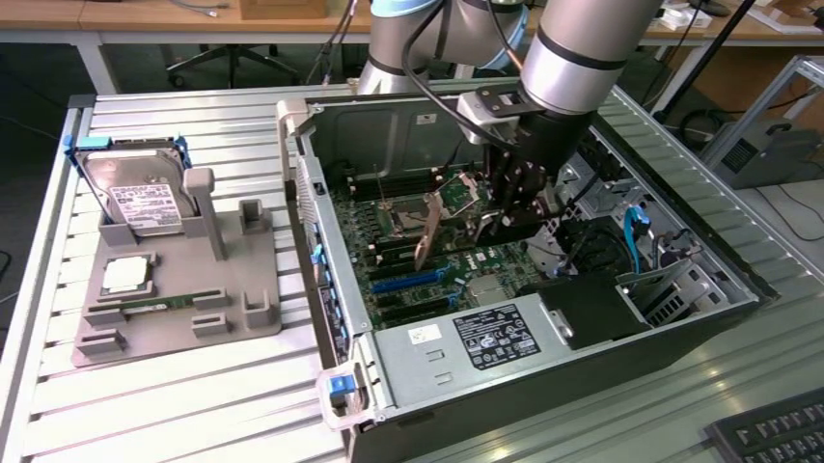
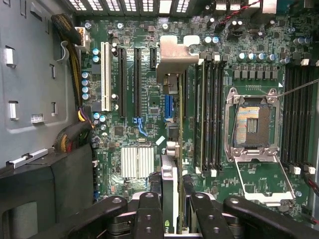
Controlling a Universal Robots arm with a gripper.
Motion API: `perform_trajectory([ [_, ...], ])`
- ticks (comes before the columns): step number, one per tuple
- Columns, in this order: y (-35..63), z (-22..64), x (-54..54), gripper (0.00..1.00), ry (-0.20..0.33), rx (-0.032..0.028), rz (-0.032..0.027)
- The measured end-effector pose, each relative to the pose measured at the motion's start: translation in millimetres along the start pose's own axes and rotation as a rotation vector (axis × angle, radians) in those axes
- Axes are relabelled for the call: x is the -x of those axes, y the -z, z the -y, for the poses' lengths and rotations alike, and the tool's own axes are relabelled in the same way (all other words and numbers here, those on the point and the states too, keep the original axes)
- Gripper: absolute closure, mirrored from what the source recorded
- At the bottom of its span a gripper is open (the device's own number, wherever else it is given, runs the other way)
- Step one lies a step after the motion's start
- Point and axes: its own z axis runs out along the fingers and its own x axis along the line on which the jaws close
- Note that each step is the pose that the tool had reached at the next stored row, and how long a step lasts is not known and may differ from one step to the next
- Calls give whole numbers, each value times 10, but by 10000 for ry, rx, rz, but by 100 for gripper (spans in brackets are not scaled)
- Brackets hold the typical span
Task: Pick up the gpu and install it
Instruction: 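Insert the gpu into the slot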
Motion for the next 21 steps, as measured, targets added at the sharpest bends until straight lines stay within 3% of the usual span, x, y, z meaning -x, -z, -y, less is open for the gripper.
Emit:
perform_trajectory([
  [21, -89, -4, -40, 73, 16, 0, 2],
])
